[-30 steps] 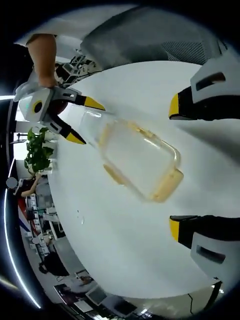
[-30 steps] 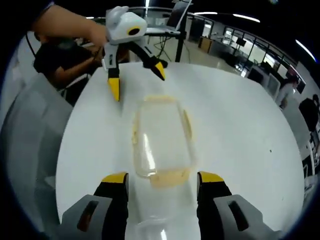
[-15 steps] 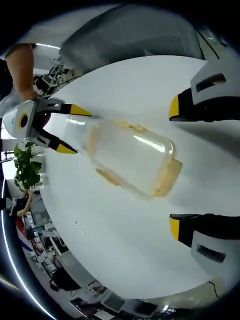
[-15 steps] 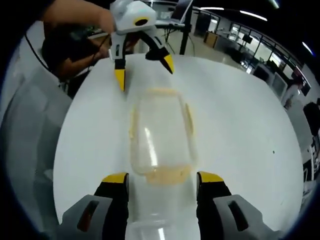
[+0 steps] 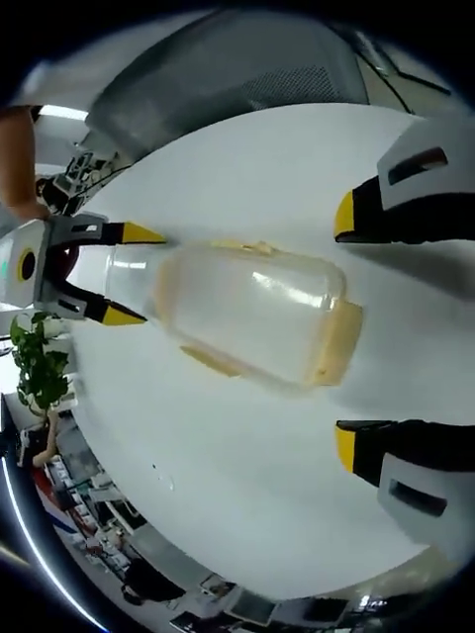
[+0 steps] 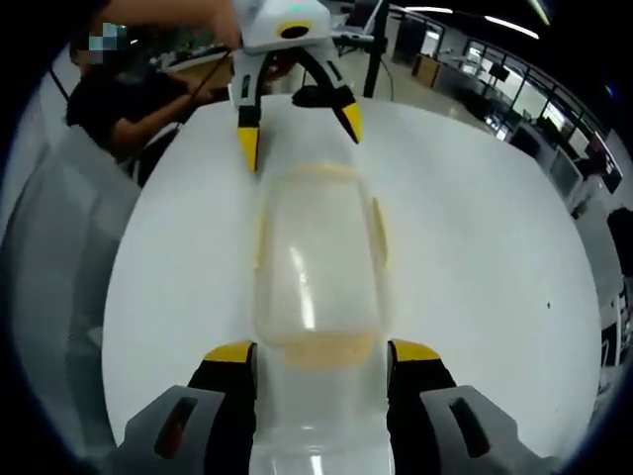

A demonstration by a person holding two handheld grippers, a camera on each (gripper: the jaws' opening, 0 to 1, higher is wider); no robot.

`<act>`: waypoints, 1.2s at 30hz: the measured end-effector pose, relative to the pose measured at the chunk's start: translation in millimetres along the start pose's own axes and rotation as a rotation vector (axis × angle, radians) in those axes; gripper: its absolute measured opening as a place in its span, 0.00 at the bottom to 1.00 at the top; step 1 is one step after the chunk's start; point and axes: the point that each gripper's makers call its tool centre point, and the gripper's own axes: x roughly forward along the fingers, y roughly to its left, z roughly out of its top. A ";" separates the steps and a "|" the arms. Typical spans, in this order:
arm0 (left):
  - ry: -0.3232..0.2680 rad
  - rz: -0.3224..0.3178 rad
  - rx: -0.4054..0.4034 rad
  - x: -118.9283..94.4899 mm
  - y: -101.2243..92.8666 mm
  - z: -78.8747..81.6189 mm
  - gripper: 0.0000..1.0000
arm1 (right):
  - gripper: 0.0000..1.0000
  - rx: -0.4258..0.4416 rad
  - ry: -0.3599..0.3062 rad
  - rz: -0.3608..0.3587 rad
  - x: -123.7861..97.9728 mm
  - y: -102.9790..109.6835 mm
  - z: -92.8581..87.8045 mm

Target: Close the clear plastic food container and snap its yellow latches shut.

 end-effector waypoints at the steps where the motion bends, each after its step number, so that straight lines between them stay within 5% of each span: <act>1: 0.003 -0.005 0.003 0.6 0.2 0.3 0.70 | 0.52 0.000 0.002 0.002 0.6 -0.1 0.1; 18: 0.091 -0.091 0.130 15.7 1.0 -4.1 0.61 | 0.51 0.019 0.058 0.062 13.3 2.6 -14.2; 36: 0.095 -0.159 0.174 21.3 0.1 -1.3 0.52 | 0.46 0.001 0.116 0.073 21.2 -1.1 -17.0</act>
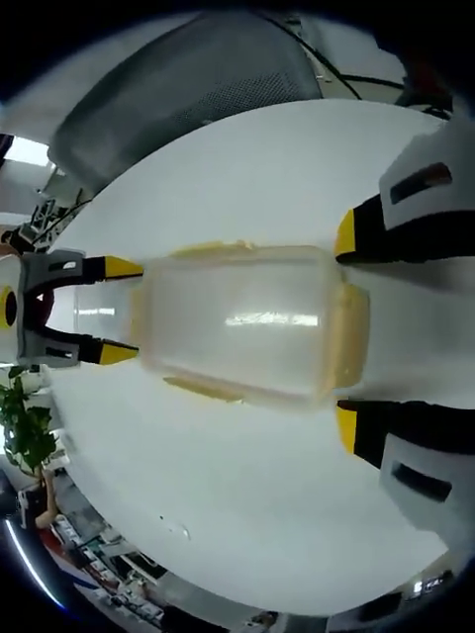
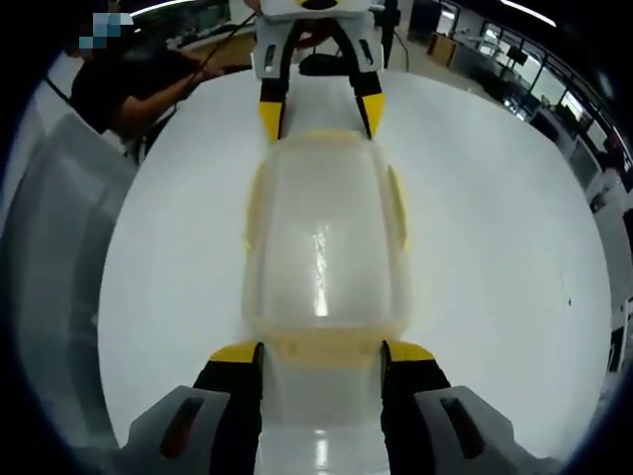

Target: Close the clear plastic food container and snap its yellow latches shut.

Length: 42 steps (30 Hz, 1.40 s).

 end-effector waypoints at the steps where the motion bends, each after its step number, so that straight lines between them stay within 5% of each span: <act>1: 0.002 -0.011 0.006 0.3 -1.7 0.4 0.51 | 0.46 0.001 0.002 0.002 0.0 0.0 -0.1; 12: 0.004 -0.033 0.003 0.9 -7.4 -0.4 0.39 | 0.40 -0.003 0.019 0.004 -1.4 0.3 -2.5; 42: 0.087 -0.027 -0.001 1.9 -8.7 -0.2 0.39 | 0.37 -0.046 0.084 0.027 0.0 -0.1 -4.4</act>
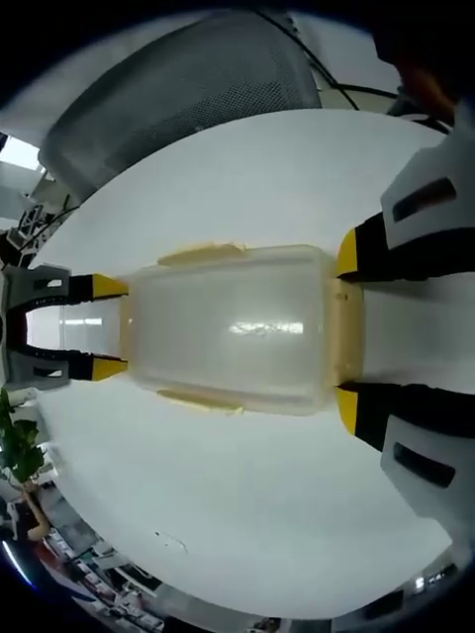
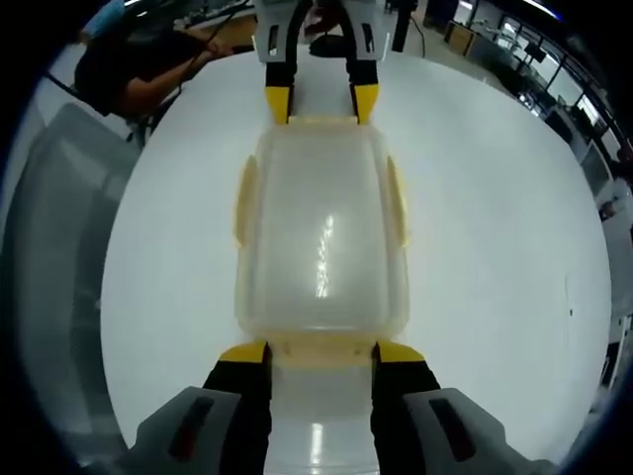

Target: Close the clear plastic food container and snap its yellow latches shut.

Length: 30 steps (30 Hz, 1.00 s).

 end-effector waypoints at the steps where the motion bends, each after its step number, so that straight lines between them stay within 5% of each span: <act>1: 0.002 0.000 -0.001 -0.1 -0.3 -0.2 0.38 | 0.37 0.000 -0.001 0.000 0.1 -0.2 -0.1; 30: 0.012 0.043 -0.048 -10.9 -9.6 6.9 0.37 | 0.37 -0.020 -0.042 0.013 -20.6 4.7 1.8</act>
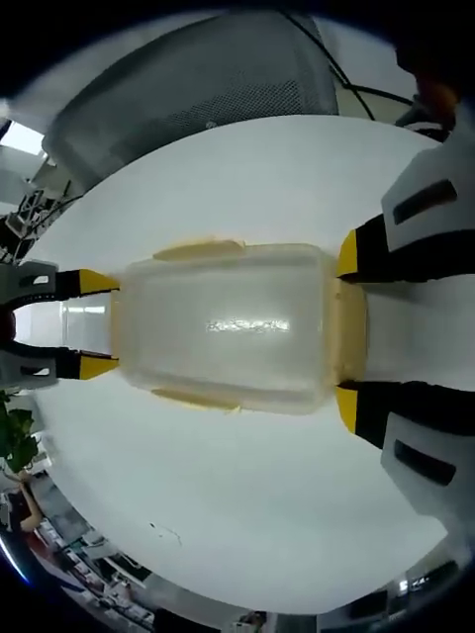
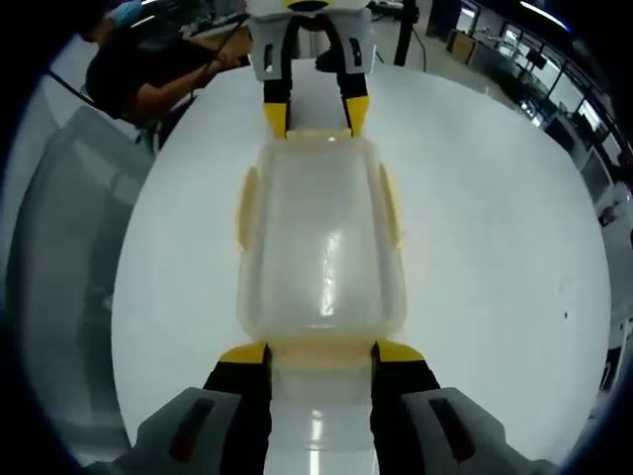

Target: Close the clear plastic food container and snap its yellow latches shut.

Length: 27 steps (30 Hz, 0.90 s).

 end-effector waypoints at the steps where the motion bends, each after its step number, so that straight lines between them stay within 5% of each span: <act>1: -0.002 0.000 -0.003 -1.7 -0.8 0.9 0.37 | 0.37 -0.002 -0.001 -0.001 -1.1 0.2 0.2; 27: -0.078 0.048 0.000 -37.7 0.2 43.6 0.37 | 0.38 -0.031 -0.027 -0.062 -57.5 -0.1 -7.4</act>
